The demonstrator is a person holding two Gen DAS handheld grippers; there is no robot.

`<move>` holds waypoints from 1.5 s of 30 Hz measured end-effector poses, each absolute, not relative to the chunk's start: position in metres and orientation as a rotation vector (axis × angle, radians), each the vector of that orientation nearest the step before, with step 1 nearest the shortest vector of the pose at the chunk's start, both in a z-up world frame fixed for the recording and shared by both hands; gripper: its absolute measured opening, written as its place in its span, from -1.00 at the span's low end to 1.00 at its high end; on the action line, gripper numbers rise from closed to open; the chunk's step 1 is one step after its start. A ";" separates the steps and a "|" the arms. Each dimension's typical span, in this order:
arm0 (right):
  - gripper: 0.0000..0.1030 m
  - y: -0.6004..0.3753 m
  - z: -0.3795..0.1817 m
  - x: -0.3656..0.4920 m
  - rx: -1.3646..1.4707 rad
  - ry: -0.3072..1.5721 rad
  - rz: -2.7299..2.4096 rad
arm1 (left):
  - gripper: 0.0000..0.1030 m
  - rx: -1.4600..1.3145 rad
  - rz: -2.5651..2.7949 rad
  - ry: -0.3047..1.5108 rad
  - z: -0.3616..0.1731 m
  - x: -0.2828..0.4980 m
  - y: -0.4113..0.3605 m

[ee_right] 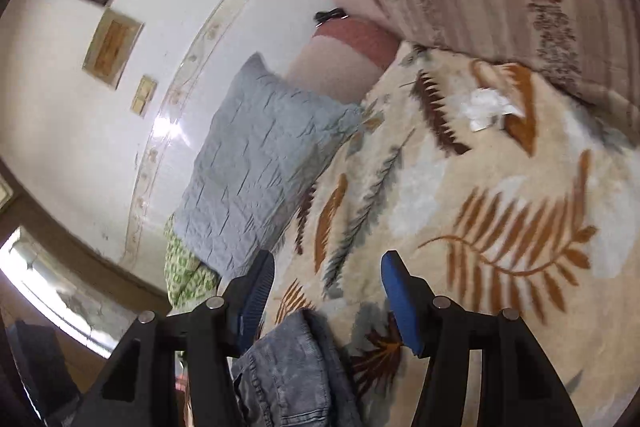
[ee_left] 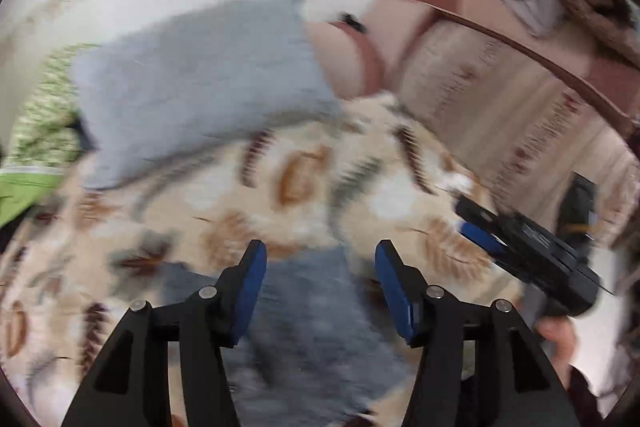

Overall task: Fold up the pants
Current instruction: 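Lower the folded jeans onto the bed and open the left gripper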

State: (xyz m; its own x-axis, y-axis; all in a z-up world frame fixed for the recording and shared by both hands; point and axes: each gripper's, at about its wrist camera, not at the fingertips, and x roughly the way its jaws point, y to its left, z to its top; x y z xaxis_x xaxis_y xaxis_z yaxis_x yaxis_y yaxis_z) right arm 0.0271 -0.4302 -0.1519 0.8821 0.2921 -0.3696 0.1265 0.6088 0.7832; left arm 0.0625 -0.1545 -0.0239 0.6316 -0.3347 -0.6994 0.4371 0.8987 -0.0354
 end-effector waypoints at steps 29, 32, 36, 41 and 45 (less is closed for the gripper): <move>0.17 -0.308 -0.188 0.080 0.746 0.840 0.341 | 0.43 0.214 -0.174 0.939 -0.138 0.048 -0.046; 0.17 -0.302 -0.183 0.058 0.676 0.863 0.356 | 0.66 0.222 -0.185 0.985 -0.154 0.031 -0.047; 0.18 -0.287 -0.225 0.049 0.602 1.079 0.321 | 0.69 0.228 -0.163 1.031 -0.184 0.029 -0.049; 0.16 -0.308 -0.216 0.035 0.714 1.002 0.317 | 0.68 0.252 -0.144 0.951 -0.162 0.021 -0.055; 0.16 -0.320 -0.206 0.032 0.752 0.921 0.294 | 0.68 0.267 -0.126 0.845 -0.134 0.006 -0.056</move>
